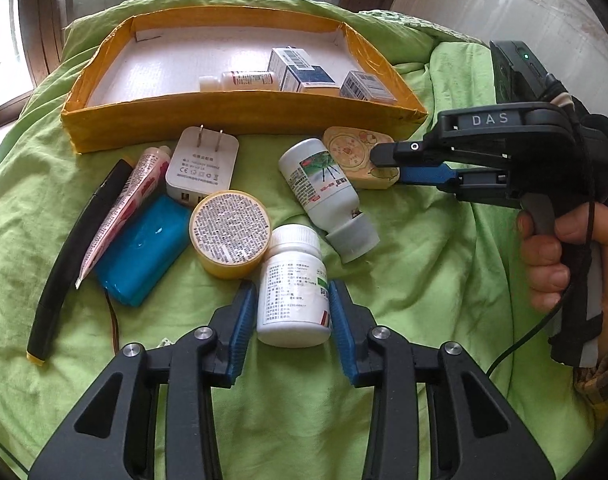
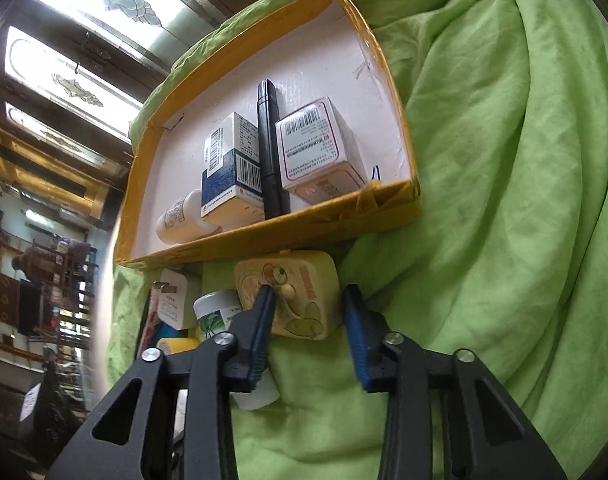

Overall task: Organize rigid objects
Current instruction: 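Grasp the yellow cartoon-printed case with the right gripper while the left holds the bottle, then lift the yellow case with the right gripper while the left lifts the white bottle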

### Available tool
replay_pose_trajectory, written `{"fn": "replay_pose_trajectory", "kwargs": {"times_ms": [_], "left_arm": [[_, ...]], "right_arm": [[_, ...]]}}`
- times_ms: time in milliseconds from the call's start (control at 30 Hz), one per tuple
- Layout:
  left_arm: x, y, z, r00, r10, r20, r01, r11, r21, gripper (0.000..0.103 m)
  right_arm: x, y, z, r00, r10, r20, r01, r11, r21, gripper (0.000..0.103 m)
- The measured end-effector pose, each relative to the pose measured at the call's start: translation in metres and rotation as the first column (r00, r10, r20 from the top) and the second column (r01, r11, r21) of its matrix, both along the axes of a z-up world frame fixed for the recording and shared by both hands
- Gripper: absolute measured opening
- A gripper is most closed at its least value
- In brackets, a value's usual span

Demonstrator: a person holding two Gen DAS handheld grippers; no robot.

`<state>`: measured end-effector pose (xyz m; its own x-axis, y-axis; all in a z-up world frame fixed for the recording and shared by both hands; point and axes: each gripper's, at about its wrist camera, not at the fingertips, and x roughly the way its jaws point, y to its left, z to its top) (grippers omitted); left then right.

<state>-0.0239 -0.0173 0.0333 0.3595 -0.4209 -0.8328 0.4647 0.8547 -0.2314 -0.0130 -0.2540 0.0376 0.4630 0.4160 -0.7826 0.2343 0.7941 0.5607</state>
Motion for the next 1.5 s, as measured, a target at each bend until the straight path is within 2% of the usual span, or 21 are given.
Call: {"fn": "replay_pose_trajectory", "kwargs": {"times_ms": [167, 300, 333, 433, 467, 500, 567, 700, 833, 933, 1100, 1267, 1500], "left_arm": [[-0.001, 0.002, 0.003, 1.0, -0.003, 0.005, 0.003, 1.0, -0.011, 0.035], [-0.001, 0.005, 0.003, 1.0, 0.004, 0.001, -0.004, 1.0, -0.014, 0.035], [-0.001, 0.007, 0.003, 1.0, 0.005, 0.0, -0.005, 1.0, -0.014, 0.035], [-0.001, 0.007, 0.002, 1.0, 0.004, -0.003, -0.004, 1.0, -0.004, 0.035], [0.0, 0.006, 0.001, 1.0, 0.002, -0.003, -0.002, 1.0, 0.002, 0.035], [0.0, 0.004, 0.0, 1.0, 0.0, -0.002, 0.0, 1.0, 0.009, 0.035], [0.0, 0.002, -0.002, 1.0, -0.003, -0.002, 0.003, 1.0, 0.023, 0.035], [-0.001, 0.002, -0.002, 1.0, -0.001, 0.0, 0.001, 1.0, 0.023, 0.035], [0.0, 0.0, -0.003, 1.0, 0.001, 0.0, -0.001, 1.0, 0.026, 0.035], [-0.001, 0.0, -0.003, 1.0, 0.001, 0.002, -0.001, 1.0, 0.026, 0.035], [-0.001, -0.001, -0.002, 1.0, 0.003, 0.016, -0.004, 1.0, 0.027, 0.035], [0.006, -0.013, -0.011, 1.0, -0.002, 0.011, 0.002, 0.998, 0.064, 0.035], [0.004, -0.003, 0.004, 0.999, 0.027, 0.035, -0.026, 1.0, -0.014, 0.035]], "right_arm": [[-0.018, -0.002, -0.005, 0.999, 0.022, -0.037, -0.018, 0.994, 0.109, 0.022], [-0.024, 0.024, -0.002, 0.98, 0.195, -0.04, -0.183, 0.963, 0.198, 0.022], [-0.026, 0.028, 0.002, 0.978, 0.207, -0.036, -0.198, 0.965, 0.169, 0.022], [-0.029, 0.028, 0.018, 0.985, 0.171, -0.02, -0.172, 0.982, -0.082, 0.022], [-0.028, 0.025, 0.021, 0.988, 0.156, -0.016, -0.157, 0.979, -0.131, 0.025], [-0.027, 0.021, 0.022, 0.99, 0.139, -0.013, -0.139, 0.979, -0.146, 0.028], [-0.023, 0.015, 0.019, 0.994, 0.104, -0.018, -0.106, 0.982, -0.159, 0.047], [-0.008, 0.024, 0.014, 0.991, 0.132, -0.028, -0.135, 0.963, -0.233, 0.047], [0.0, 0.053, 0.01, 0.976, 0.216, -0.037, -0.216, 0.92, -0.326, 0.047], [0.002, 0.067, 0.005, 0.968, 0.244, -0.061, -0.247, 0.878, -0.411, 0.043], [-0.01, 0.054, 0.016, 0.98, 0.197, -0.015, -0.187, 0.901, -0.392, 0.042], [-0.021, 0.039, 0.026, 0.988, 0.157, 0.002, -0.15, 0.946, -0.288, 0.042], [-0.027, 0.035, 0.015, 0.989, 0.142, -0.044, -0.149, 0.943, -0.298, 0.042]]}}
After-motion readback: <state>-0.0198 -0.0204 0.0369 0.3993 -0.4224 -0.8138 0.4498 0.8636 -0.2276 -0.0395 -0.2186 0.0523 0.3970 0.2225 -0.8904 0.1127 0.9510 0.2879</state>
